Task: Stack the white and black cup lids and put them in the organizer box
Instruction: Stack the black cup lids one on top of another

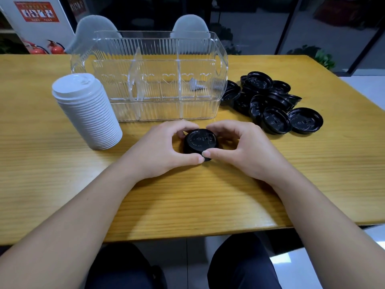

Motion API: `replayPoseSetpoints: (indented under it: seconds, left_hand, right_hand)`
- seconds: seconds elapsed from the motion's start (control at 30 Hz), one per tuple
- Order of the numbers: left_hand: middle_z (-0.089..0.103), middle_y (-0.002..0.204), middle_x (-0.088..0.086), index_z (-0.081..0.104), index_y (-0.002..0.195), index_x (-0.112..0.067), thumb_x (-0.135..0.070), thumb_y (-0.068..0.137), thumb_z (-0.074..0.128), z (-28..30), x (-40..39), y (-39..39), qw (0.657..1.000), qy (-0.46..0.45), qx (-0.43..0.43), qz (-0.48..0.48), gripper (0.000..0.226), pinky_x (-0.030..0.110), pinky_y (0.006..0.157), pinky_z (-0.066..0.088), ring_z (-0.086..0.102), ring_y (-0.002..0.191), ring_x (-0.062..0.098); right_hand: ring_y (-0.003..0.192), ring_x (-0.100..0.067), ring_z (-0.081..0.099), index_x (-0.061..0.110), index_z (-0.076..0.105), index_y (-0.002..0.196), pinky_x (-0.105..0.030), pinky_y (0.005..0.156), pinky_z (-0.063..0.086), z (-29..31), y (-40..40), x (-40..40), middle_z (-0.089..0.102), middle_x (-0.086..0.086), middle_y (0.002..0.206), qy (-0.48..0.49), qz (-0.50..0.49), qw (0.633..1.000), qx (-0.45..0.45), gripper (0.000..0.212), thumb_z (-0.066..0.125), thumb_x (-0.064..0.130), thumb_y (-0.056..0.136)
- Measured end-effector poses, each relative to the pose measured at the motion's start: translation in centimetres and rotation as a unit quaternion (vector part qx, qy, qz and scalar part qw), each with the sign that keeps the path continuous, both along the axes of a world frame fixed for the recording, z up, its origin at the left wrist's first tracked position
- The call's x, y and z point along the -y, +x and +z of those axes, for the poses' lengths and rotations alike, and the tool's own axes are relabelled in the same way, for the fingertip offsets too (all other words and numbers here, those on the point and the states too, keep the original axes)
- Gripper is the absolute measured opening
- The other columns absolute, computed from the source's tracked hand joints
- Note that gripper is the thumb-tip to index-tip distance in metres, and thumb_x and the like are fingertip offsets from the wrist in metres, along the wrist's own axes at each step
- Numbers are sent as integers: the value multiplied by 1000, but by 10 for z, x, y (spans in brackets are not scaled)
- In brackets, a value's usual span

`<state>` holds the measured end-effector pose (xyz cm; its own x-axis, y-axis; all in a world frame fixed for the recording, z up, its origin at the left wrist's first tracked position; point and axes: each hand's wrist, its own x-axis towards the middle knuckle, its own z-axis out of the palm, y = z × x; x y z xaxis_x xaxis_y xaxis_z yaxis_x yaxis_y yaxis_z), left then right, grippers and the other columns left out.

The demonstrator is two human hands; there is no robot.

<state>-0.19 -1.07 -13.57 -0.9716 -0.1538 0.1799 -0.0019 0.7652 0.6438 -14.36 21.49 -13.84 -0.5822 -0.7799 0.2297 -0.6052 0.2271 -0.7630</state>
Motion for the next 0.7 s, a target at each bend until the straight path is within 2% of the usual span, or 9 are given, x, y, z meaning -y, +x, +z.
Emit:
replayPoseSetpoints:
  seconds: [0.13,0.2,0.3,0.37,0.43,0.5,0.57,0.7]
  left_hand:
    - [57,110,-57,68,145,-45,-50,86,97,4,-4,-3,1000,-14,9,0,66,3,82,37,54,102,-24]
    - [62,109,-46,67,147,-44,-49,88,96,5,-8,-5,1000,-10,15,0,66,5,82,38,53,99,-25]
    - [60,113,-38,68,150,-44,-48,90,94,8,-17,-10,1000,-3,30,-2,66,10,82,42,53,96,-26]
    - [61,114,-35,67,150,-45,-44,92,94,11,-23,-16,999,1,37,-8,65,6,78,45,56,94,-25]
    - [63,118,-30,67,150,-45,-43,91,95,15,-30,-24,999,6,44,-14,65,4,78,47,64,93,-16]
    - [66,125,-23,66,153,-44,-46,89,95,18,-36,-34,998,7,56,-20,70,17,90,53,67,96,-5]
    - [64,124,-26,65,154,-44,-47,88,95,21,-41,-43,997,1,66,-32,73,26,95,57,67,98,-3]
    - [60,117,-37,67,149,-43,-47,88,94,23,-46,-59,996,-17,63,-64,67,12,84,46,59,94,-22]
  right_hand:
    - [126,2,70,29,76,139,-34,113,57,-1,3,-3,79,19,129,4,-22,1000,-16,58,96,42,87]
    - [126,4,69,29,75,141,-32,114,56,-1,5,-7,78,18,132,13,-44,998,-32,60,95,44,87]
    - [128,1,68,31,75,142,-35,115,55,0,6,-13,77,19,134,26,-59,997,-53,60,92,49,88]
    - [129,0,67,32,73,144,-35,115,54,2,4,-19,76,19,135,38,-64,996,-57,61,90,53,89]
    - [129,-1,66,33,73,145,-32,116,53,5,2,-26,75,20,136,49,-79,993,-67,62,89,54,89]
    - [131,-2,65,33,72,145,-27,116,50,7,0,-34,75,19,138,58,-101,990,-83,62,88,55,90]
    - [130,0,65,32,73,145,-21,112,48,7,0,-42,75,19,138,56,-119,988,-85,61,88,54,90]
    - [128,-5,62,34,70,148,-26,110,47,2,0,-50,73,15,137,62,-151,983,-89,61,85,55,93]
